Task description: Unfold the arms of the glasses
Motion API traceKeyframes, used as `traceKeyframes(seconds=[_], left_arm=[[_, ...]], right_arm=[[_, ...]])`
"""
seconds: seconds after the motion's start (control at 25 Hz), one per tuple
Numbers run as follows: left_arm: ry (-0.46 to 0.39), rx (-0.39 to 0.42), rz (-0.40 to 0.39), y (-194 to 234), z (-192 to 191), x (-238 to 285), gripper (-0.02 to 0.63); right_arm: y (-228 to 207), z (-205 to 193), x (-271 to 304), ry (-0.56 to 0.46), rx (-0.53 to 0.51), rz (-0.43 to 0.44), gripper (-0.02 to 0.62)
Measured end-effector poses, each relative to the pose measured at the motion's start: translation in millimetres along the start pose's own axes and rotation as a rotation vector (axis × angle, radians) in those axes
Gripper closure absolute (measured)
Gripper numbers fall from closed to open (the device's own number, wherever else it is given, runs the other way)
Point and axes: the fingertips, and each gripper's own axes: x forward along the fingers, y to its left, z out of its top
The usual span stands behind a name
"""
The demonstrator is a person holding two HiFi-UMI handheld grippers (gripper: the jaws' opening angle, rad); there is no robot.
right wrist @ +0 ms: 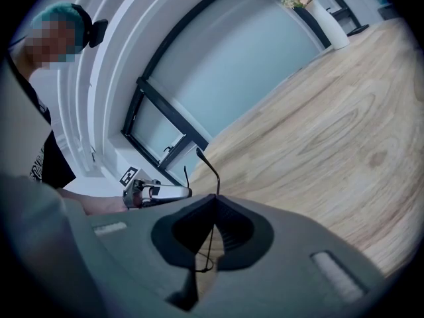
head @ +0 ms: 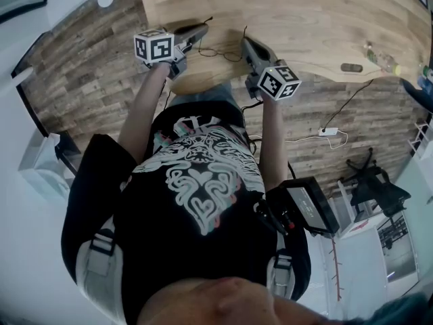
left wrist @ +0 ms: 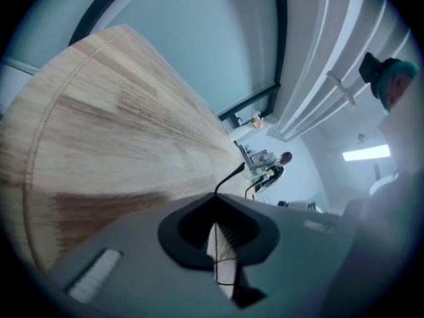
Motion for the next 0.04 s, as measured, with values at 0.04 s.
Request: traceKeyframes(seconds=[0.04], left_arm=[[-0.002, -0.001, 0.003, 0.9, -0.2, 0.0, 0.617]], right_arm=[[0.2, 0.2, -0.2, 0.001, -0.004, 0.001, 0.595]])
